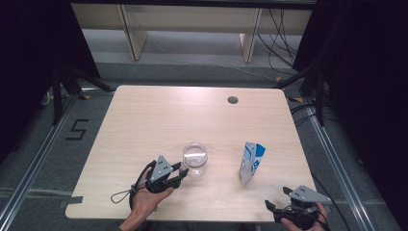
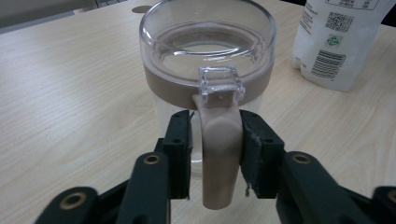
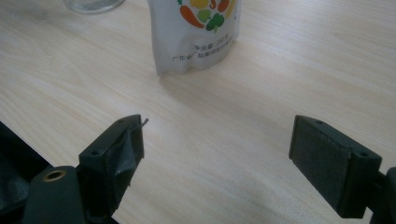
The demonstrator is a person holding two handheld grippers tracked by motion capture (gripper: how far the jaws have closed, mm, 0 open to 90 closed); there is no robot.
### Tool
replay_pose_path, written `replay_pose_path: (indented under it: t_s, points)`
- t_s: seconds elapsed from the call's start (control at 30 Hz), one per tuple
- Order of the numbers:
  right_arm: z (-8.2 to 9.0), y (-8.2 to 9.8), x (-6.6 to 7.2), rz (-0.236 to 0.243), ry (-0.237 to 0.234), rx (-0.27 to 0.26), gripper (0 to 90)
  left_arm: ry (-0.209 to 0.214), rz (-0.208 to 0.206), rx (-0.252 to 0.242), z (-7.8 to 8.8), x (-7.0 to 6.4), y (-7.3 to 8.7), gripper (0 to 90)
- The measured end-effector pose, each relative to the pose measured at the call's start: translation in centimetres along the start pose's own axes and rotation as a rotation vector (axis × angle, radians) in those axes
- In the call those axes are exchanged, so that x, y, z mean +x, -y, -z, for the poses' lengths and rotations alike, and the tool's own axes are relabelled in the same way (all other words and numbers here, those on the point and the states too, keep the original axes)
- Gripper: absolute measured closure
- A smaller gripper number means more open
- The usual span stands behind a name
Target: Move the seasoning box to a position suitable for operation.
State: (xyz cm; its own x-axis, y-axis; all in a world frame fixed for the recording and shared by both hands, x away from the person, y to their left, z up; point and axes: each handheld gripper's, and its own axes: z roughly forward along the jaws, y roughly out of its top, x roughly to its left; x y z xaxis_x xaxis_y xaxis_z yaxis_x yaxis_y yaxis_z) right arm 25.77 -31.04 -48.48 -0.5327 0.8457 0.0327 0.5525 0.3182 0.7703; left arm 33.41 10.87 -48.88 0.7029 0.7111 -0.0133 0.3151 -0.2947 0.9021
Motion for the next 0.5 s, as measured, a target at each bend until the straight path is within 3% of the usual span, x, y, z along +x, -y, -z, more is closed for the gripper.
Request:
replay_pose_path:
  t_s: [0.03,0.07,0.13,0.27,0.4,0.5]
  points:
    - [0.03,0.0,0.01,0.001,0.003,0.002,18.8,0.0,-0.024,0.002,0.0,0.05,-0.06,69.0]
    - [-0.01,0.0,0.01,0.003,0.002,0.003,18.8,0.0,-0.02,-0.005,-0.07,-0.04,-0.05,70.2]
    - [0.02,0.0,0.35,-0.037,-0.003,0.022,19.0,0.003,-0.027,-0.001,-0.03,0.07,-0.08,71.2]
    - [-0.06,-0.05,0.05,0.016,0.013,0.008,19.3,0.017,-0.025,-0.003,-0.02,0.24,-0.06,71.6]
    - [-0.05,0.02,0.24,-0.021,0.001,0.011,19.3,0.045,-0.003,-0.013,-0.02,0.38,0.06,72.3]
    - [-0.08,-0.02,0.12,0.005,0.005,0.013,19.5,0.059,0.002,-0.012,0.11,0.31,0.11,72.4]
